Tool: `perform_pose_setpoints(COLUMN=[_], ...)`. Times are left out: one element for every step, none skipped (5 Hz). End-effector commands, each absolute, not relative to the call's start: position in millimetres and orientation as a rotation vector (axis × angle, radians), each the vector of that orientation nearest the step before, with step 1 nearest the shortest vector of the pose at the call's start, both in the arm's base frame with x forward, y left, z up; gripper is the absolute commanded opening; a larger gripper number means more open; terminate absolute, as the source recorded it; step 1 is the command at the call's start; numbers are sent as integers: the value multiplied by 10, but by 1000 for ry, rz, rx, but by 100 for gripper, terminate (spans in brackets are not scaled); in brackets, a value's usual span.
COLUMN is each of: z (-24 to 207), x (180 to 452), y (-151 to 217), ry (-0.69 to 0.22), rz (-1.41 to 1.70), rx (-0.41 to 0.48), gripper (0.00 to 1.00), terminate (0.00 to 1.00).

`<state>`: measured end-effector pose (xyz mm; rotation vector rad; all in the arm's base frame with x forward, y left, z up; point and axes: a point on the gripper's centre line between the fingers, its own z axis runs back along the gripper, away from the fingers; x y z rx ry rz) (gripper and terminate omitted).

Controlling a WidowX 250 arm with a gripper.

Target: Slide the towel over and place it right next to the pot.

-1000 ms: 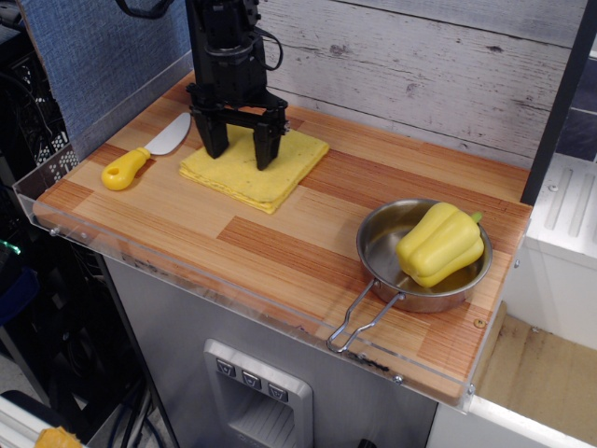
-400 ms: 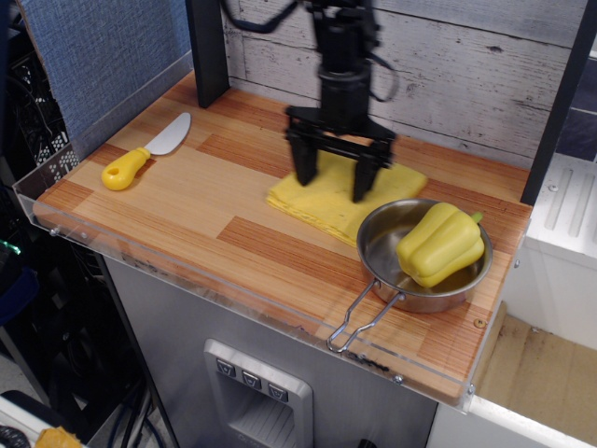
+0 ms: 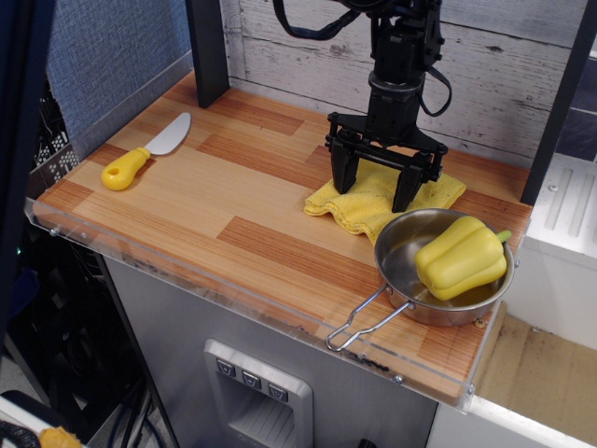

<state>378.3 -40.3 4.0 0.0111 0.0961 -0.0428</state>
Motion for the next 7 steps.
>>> perform_pose_setpoints(z=[487,744,856,948,1062,1220,1343], x=[3713,3722,3742,3765,3745,3700,3665], y=[-228,-124,-65,-33,-29,1,77], ry=[-1,-47,-63,-72,-74,-102,-129], rz=[7,31,33,33,26,9,-17], rx=[47,41,28,33,40,38,36], gripper=[100,100,100,100,100,100,100], terminate=[0,0,0,0,0,0,0])
